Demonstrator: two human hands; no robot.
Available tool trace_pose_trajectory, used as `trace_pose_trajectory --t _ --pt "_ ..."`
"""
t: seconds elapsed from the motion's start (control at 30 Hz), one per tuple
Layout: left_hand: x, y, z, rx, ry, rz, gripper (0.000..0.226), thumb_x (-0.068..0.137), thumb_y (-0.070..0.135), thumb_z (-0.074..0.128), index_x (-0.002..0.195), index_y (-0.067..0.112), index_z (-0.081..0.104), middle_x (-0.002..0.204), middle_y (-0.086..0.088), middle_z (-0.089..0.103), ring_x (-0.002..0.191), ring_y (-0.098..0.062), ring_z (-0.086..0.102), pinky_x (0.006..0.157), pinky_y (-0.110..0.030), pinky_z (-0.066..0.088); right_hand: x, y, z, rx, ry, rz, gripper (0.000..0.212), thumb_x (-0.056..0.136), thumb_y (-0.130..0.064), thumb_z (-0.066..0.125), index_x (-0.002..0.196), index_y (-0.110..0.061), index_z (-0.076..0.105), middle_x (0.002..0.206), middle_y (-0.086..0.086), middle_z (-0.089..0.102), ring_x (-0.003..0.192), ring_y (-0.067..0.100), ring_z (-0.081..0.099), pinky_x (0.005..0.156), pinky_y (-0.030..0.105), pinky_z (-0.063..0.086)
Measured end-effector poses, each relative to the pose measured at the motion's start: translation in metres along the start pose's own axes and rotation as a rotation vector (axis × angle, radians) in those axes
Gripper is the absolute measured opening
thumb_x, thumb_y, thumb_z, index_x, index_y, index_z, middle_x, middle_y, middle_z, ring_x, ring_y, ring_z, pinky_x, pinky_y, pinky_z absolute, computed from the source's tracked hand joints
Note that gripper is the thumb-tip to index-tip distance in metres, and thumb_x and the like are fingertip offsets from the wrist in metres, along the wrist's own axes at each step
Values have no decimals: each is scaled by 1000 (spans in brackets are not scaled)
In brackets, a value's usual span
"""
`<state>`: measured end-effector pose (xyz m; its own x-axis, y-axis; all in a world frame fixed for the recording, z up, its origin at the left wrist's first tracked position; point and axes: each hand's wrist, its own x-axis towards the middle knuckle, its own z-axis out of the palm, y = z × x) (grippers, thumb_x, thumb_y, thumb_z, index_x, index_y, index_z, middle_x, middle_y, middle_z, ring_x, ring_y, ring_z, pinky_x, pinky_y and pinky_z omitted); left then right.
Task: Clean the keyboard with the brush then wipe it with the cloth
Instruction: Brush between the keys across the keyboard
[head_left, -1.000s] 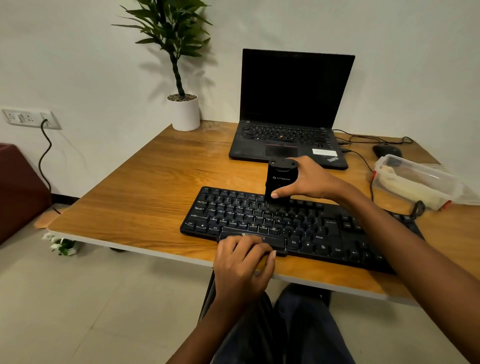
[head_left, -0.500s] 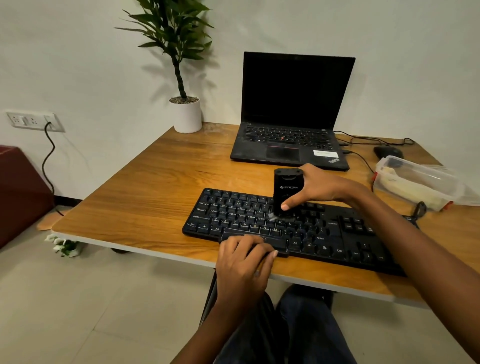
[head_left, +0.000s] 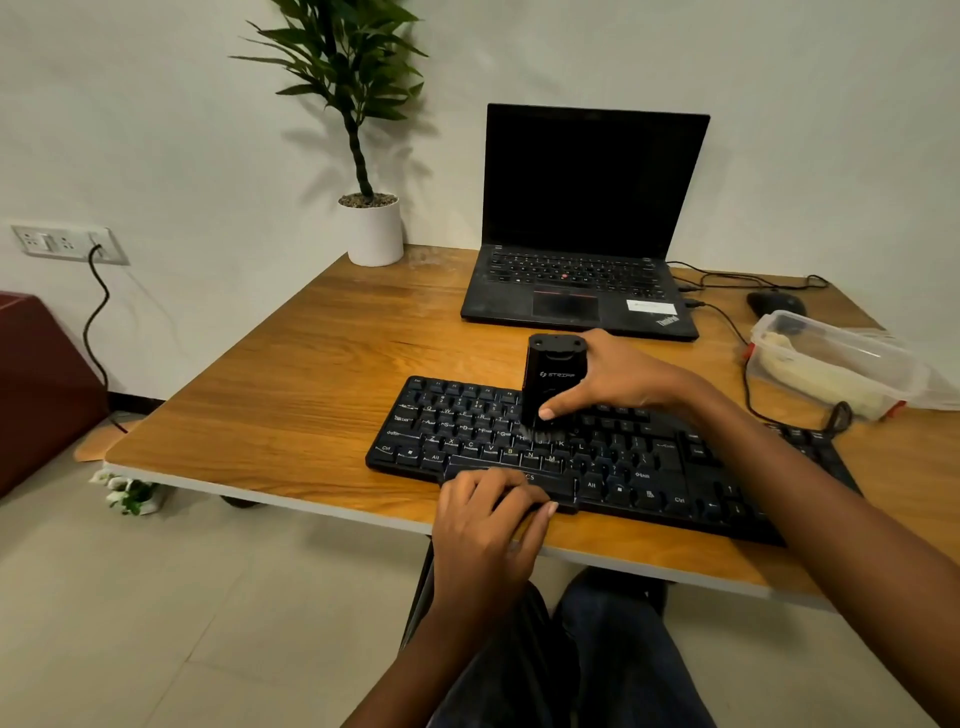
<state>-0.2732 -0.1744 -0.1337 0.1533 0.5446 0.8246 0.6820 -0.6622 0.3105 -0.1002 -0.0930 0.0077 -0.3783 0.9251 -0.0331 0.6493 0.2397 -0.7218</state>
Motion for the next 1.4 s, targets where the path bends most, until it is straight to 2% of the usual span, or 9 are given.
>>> trace_pose_trajectory --t 0.13,0.27,0.37,0.53,0.67,0.8,1.0,1.13,1.4 --pt "0 -1 0 4 2 4 13 86 33 62 84 20 67 88 5 61 82 -10 47 71 -22 32 3 -2 4 -51 87 10 49 67 -18 82 107 -22 53 100 -7 60 94 9 57 69 8 39" --pt "0 -1 0 6 11 8 13 86 33 61 85 21 66 88 5 61 83 -9 46 72 -21 31 0 -1 1 6 45 20 45 66 -16 82 92 -33 50 91 -16 57 84 0 53 65 6 38" --pt "0 -1 1 12 11 7 14 85 33 62 84 20 67 87 4 61 83 -9 46 72 -21 31 1 7 2 -26 84 23 45 66 -19 83 97 -29 51 93 -15 57 87 1 54 72 17 39" --pt "0 -1 1 4 11 0 14 86 33 62 84 20 67 88 4 62 83 -10 46 71 -22 32 0 6 0 -20 47 17 39 67 -14 82 92 -26 55 86 -12 60 75 -7 57 60 6 39" --pt "0 0 1 3 11 -4 14 86 33 62 83 20 67 87 4 62 82 -10 46 71 -22 32 6 9 -2 -85 112 -2 54 67 -18 82 114 -12 56 107 1 63 96 12 58 75 14 42" --pt "0 0 1 0 13 -10 14 85 33 62 83 19 67 87 4 62 83 -9 46 72 -20 30 4 10 1 -38 53 15 48 68 -15 81 108 -17 54 97 -7 61 89 5 57 70 15 41" --pt "0 0 0 -9 7 -9 15 85 33 62 83 20 67 87 5 62 83 -9 46 71 -20 31 4 4 5 -40 231 -40 44 68 -20 81 104 -19 56 92 -14 59 85 2 56 69 15 41" --pt "1 -1 0 -13 0 -14 13 85 34 62 85 22 65 88 5 61 83 -9 46 70 -20 32 7 2 23 37 158 -60 47 69 -17 81 104 -26 51 93 -19 56 85 -7 53 66 1 41" --pt "0 -1 0 -12 -6 -22 14 86 35 61 85 22 65 88 6 62 83 -9 46 71 -20 31 12 -5 22 18 139 -91 49 67 -19 82 106 -27 51 95 -23 53 87 -8 51 69 2 38"
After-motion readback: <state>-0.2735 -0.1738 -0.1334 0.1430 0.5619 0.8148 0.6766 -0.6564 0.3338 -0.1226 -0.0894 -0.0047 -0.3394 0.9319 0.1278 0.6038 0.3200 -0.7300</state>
